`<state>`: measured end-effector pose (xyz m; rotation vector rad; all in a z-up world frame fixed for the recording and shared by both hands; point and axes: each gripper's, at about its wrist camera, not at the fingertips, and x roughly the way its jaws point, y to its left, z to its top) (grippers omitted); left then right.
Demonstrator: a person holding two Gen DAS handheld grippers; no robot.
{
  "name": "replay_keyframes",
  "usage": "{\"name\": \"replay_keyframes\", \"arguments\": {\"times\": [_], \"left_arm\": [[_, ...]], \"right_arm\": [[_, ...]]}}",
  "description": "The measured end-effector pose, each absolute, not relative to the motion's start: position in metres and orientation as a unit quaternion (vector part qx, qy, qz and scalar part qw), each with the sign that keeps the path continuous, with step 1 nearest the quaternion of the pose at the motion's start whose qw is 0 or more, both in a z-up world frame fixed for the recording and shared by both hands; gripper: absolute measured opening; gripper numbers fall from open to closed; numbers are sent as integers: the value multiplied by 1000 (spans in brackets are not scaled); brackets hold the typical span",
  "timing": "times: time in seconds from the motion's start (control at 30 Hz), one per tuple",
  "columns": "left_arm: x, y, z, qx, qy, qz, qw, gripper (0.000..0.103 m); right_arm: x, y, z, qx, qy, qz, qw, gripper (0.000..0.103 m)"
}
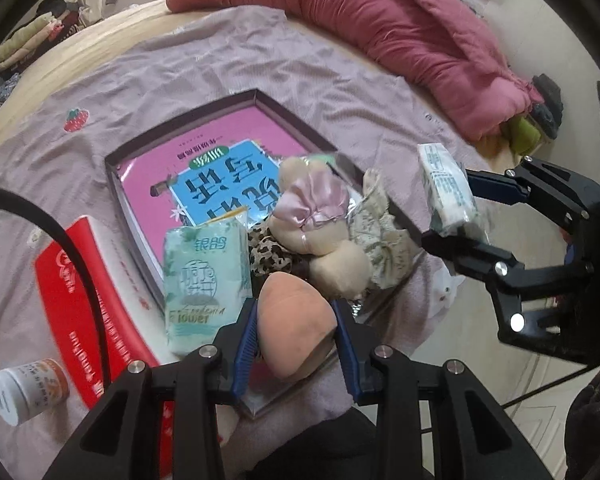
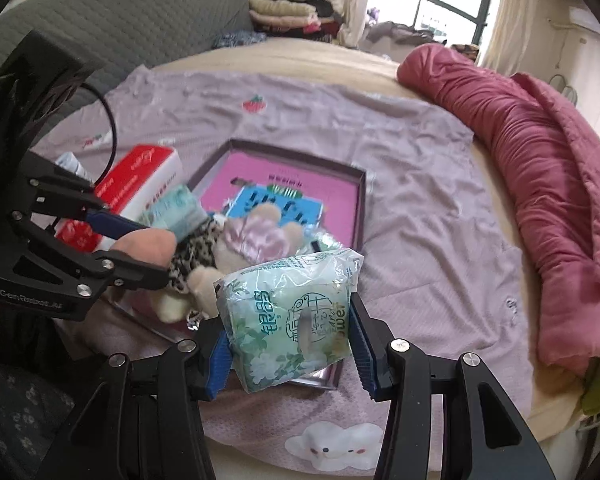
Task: Organize soft objects
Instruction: 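Carry the sponge with the left tool while the right tool carries the tissue pack to the tray, then lower the sponge and tissue pack into the tray and open both tools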
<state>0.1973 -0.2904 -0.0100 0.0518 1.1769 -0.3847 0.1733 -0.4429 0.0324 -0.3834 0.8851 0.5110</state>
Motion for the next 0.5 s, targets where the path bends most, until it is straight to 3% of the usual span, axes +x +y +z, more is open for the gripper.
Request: {"name": "replay_keyframes", "arguments": {"times": [0.5], "left_arm": [[241,-280,-37,11,568,-155,808,37]], "right_arm": [[207,-428,-4,-217,446,265,827,52]]}}
